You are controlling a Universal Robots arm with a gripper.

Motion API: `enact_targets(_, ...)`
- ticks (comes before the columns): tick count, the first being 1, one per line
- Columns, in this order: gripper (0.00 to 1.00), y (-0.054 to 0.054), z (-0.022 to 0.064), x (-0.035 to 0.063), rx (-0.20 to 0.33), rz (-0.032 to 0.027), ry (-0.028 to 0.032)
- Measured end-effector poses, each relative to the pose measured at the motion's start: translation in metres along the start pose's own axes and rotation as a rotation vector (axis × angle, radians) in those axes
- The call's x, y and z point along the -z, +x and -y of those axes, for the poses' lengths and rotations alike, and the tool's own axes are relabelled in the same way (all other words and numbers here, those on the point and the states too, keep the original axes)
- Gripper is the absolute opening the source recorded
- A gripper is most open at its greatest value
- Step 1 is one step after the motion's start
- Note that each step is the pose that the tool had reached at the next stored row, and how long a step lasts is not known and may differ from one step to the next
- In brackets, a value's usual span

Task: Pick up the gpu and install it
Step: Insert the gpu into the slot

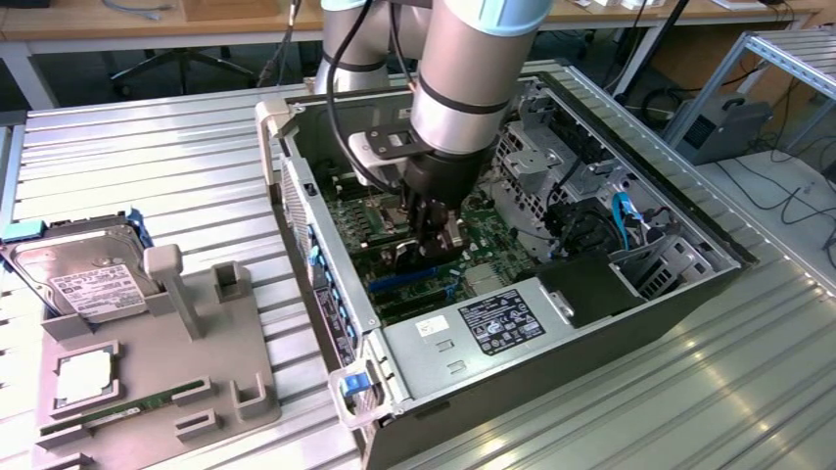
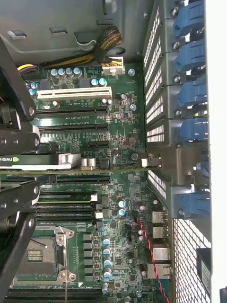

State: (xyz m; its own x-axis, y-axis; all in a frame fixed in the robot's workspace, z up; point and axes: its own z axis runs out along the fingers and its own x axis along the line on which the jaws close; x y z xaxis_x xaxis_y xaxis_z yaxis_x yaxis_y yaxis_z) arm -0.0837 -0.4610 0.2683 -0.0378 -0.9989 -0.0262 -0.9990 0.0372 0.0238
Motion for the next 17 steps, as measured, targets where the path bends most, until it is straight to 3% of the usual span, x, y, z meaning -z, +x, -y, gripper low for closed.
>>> enact_targets(9, 0.27, 0.0003, 0.0001, -0.0087, 0.000, 0.0002, 0.0034)
enact_targets(17, 0.27, 0.0002, 0.0000, -0.0065, 0.000, 0.0000, 0.0006)
